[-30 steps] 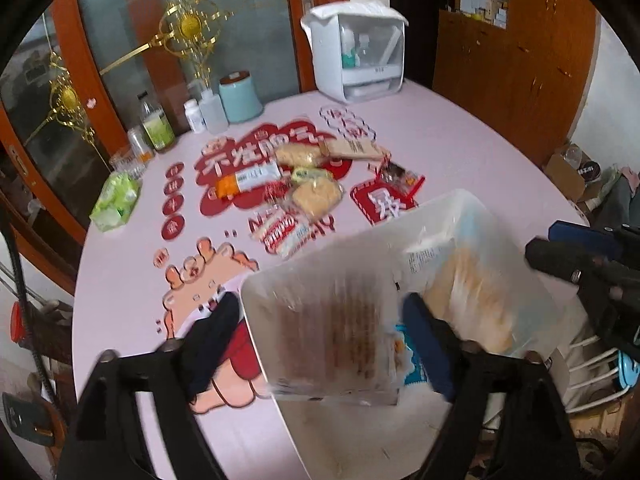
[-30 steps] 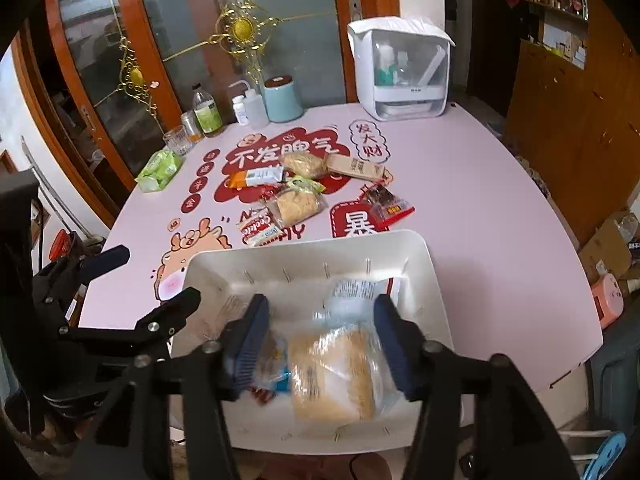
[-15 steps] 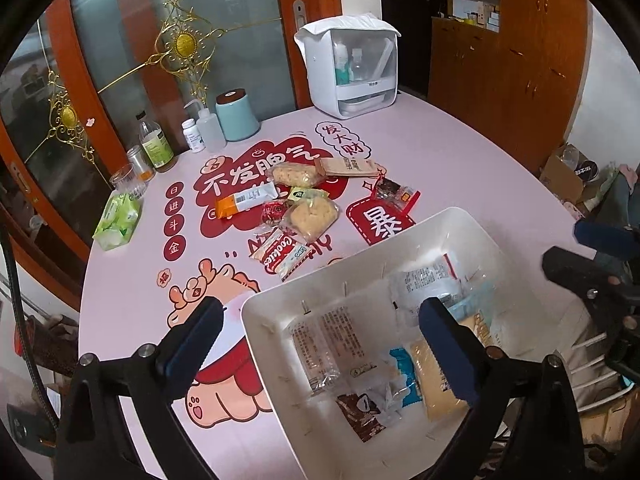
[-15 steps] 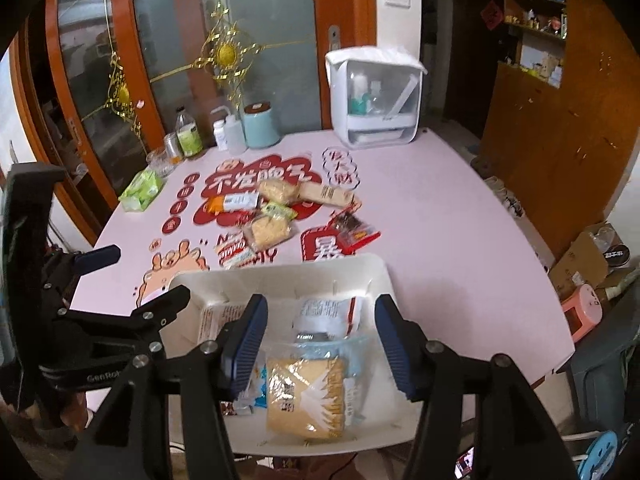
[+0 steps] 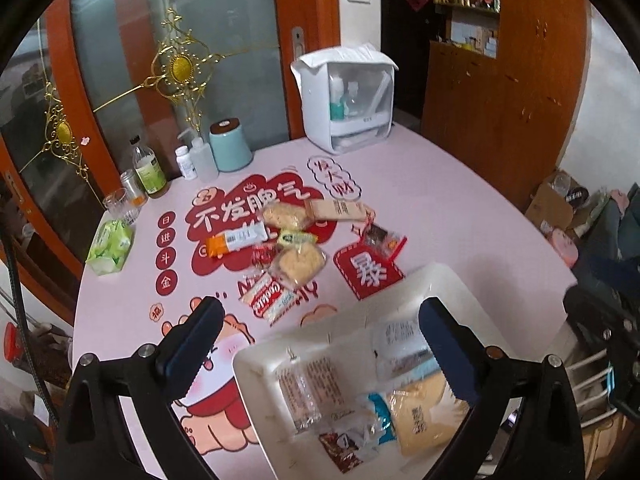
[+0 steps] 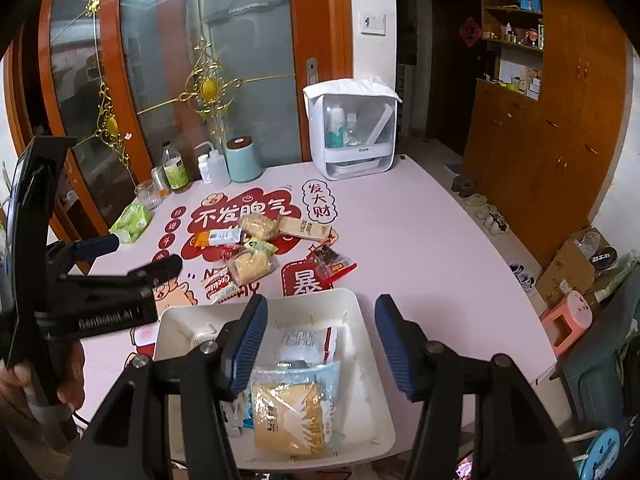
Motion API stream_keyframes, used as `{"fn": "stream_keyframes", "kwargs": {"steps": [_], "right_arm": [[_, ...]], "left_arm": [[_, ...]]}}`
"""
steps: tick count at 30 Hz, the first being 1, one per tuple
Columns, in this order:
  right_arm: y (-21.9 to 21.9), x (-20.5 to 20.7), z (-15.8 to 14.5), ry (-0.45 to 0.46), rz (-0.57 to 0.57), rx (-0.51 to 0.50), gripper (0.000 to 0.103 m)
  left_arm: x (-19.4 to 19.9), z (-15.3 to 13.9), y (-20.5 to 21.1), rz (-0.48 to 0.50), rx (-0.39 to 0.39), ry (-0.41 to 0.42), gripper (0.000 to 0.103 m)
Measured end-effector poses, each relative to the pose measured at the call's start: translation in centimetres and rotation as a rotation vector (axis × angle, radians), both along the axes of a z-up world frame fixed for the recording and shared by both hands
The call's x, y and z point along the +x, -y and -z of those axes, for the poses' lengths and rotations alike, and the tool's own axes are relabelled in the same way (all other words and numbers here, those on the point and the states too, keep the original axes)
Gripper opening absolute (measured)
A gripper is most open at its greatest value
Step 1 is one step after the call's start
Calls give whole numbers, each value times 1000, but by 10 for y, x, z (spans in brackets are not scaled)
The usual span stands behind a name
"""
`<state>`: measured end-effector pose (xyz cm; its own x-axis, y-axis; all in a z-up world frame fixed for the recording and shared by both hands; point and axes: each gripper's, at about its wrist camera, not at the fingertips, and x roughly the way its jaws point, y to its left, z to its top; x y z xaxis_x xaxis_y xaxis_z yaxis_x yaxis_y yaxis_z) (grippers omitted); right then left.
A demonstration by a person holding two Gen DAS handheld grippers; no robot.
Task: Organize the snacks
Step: 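Lower both bread packs into the tray and open both tools, then move both tools over the snacks on the table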
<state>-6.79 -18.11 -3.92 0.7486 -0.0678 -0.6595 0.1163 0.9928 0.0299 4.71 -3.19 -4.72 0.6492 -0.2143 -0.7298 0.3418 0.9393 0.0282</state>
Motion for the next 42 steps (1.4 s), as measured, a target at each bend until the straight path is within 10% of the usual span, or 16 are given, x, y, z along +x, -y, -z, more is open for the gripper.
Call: {"fn": "stream_keyframes", "kwargs": {"steps": [28, 42], "right_arm": [[61, 134, -36, 30, -98, -55, 57], [132, 285, 59, -234, -91, 185, 57]], "left_arm": [[93, -66, -13, -243, 50, 193, 98], [190, -39, -8, -299, 96, 69, 98]]}}
